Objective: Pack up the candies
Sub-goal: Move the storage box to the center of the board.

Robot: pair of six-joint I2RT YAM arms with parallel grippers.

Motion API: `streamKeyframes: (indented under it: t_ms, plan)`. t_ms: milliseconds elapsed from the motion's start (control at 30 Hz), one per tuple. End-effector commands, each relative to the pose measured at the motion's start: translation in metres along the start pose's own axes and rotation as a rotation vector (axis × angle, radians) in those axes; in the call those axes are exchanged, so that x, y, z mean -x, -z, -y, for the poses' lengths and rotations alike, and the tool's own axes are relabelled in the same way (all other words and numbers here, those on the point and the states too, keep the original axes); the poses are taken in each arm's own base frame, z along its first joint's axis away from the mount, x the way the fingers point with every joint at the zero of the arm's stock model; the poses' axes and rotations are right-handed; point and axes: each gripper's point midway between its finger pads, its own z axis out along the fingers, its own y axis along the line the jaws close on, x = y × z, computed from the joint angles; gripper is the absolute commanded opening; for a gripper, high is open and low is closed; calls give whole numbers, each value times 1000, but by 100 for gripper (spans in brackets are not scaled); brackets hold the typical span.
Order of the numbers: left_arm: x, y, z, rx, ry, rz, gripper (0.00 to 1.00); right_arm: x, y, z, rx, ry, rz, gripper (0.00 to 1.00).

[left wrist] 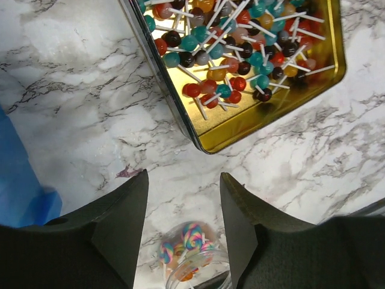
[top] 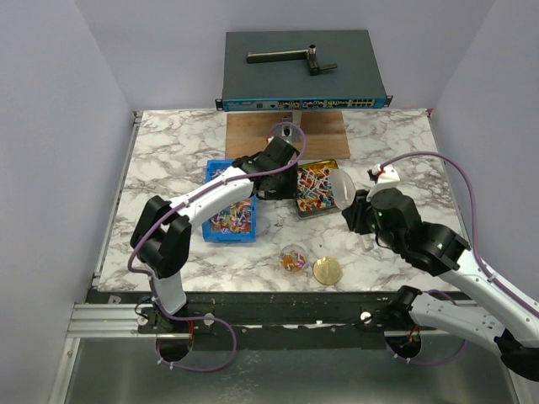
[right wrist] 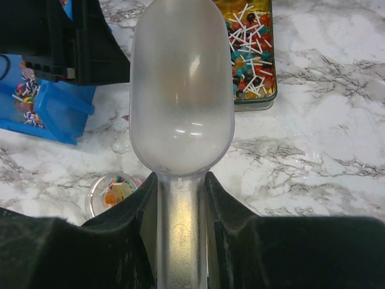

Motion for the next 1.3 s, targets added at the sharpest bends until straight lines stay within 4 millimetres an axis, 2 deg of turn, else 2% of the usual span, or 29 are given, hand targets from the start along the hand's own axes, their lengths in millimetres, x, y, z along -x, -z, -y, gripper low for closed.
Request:
streamKeyframes:
  t_ms: [0,300,800,900,1267]
  plan:
    - [-10,-19,-3,24,-11,-77,53,6,6,3,-3,-10,15,1]
    - [-15,-51,-5,50,12,-118,56,3,4,1,0,-10,6,1]
    - [-9,-79,1,49,29,-133,56,-5,-5,-1,0,4,-15,1]
    - [-9,-83,0,52,31,-139,53,-6,-6,-1,-2,8,-19,1]
    - [-18,-84,-9,64,30,-165,31,-6,-9,-5,8,15,-27,1]
